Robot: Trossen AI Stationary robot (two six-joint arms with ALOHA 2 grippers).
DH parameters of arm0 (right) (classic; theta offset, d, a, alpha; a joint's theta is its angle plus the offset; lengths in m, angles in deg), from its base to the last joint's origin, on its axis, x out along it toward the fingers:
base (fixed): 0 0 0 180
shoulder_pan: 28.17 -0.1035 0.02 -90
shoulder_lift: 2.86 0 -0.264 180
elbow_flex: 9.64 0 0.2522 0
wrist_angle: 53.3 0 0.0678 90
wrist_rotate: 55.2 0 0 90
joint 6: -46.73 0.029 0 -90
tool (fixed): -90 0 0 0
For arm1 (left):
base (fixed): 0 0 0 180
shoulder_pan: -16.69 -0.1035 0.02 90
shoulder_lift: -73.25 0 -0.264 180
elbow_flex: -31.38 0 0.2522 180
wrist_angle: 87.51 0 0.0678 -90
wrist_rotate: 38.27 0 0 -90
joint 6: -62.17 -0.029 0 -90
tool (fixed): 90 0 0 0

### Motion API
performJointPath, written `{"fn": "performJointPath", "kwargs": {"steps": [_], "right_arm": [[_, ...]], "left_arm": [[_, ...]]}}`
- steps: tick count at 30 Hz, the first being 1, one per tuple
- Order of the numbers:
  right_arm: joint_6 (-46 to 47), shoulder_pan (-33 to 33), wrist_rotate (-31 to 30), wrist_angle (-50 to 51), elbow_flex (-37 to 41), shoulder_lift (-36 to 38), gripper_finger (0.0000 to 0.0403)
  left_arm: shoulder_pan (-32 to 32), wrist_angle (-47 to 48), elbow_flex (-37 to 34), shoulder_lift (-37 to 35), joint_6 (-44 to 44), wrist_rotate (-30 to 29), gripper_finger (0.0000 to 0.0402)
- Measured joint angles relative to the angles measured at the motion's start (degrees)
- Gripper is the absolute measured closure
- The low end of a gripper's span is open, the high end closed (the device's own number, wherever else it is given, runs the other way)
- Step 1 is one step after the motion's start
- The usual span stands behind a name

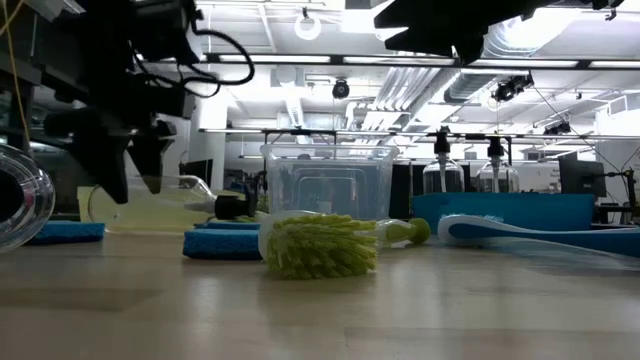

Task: Pick & Place Kitchen Sink Supplies
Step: Put the transparent spray bottle into the blue bin

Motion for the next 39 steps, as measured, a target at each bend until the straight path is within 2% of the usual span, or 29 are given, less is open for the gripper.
{"fn": "performJointPath", "kwargs": {"steps": [12, 16, 21, 26, 39], "right_arm": [[0.0, 0.0, 0.0, 0.0, 0.0, 0.0, 0.0148], [0.0, 0.0, 0.0, 0.0, 0.0, 0.0, 0.0148], [0.0, 0.0, -0.2, 0.1, 0.0, 0.0, 0.0148], [0.2, 0.0, -0.2, 0.4, 0.0, 0.0, 0.0148], [1.0, 0.0, 0.2, 0.4, 0.0, 0.0, 0.0149]], "left_arm": [[0.0, -4.5, -2.1, 1.1, -2.4, 0.0, 0.0011], [0.0, -3.9, -2.2, 4.0, -2.4, 0.3, 0.0013], [0.0, -5.1, -2.1, 8.4, -1.4, 1.3, 0.0048], [0.0, -5.6, -1.8, 9.7, -0.5, 0.7, 0.0089], [0.0, -5.5, 1.2, 8.9, 0.5, 0.2, 0.0091]]}}
